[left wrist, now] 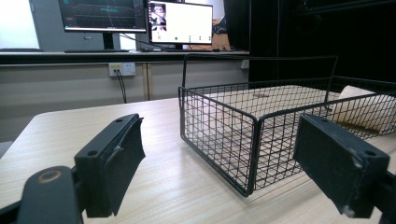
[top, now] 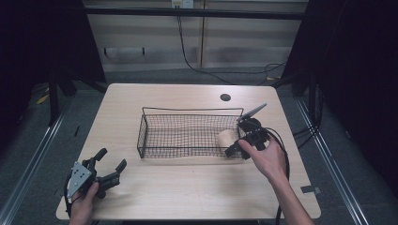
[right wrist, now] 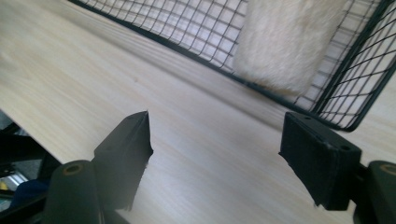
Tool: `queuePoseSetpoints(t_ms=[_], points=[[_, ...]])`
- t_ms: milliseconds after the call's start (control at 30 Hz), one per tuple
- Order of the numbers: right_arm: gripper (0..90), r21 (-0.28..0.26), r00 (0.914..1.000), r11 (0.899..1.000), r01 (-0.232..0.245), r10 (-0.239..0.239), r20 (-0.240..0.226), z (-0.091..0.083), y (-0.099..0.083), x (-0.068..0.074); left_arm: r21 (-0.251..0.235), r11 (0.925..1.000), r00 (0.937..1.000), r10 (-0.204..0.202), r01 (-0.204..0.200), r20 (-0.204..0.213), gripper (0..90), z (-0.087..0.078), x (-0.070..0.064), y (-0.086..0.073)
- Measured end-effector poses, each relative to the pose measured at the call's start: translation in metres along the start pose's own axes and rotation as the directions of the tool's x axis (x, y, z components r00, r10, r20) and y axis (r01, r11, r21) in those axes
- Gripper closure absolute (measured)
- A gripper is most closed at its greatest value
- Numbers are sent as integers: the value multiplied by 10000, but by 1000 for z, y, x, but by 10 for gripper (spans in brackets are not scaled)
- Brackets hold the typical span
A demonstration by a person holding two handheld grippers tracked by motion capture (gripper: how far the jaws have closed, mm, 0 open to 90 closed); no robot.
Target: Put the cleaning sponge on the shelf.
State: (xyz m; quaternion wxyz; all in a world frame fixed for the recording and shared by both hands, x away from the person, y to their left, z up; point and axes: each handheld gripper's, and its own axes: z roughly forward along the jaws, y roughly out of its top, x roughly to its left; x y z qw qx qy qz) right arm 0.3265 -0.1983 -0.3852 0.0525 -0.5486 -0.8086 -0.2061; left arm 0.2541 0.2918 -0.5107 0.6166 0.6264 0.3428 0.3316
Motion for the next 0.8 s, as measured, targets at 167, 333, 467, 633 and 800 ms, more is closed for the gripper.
queuePoseSetpoints(t_ms=[167,333,467,633,800], points=[[257,100,9999,9999,140,-140,82,4,-16,2,-1,10000,10000,1,-1,-3,157,0,0,0],[260,188,9997,9997,152,-156,203,11,-25,0,2,10000,10000,7,-7,-7,156,0,0,0],[260,203,9998,9997,147,-151,164,18,-37,-1,3,10000,10000,7,-7,-6,157,0,0,0],[262,120,9998,9999,115,-117,182,25,-51,-2,2,10000,10000,0,0,-6,157,0,0,0],[286,110,9994,9998,166,-169,300,32,-61,-7,6,10000,10000,7,-7,-8,157,0,0,0]])
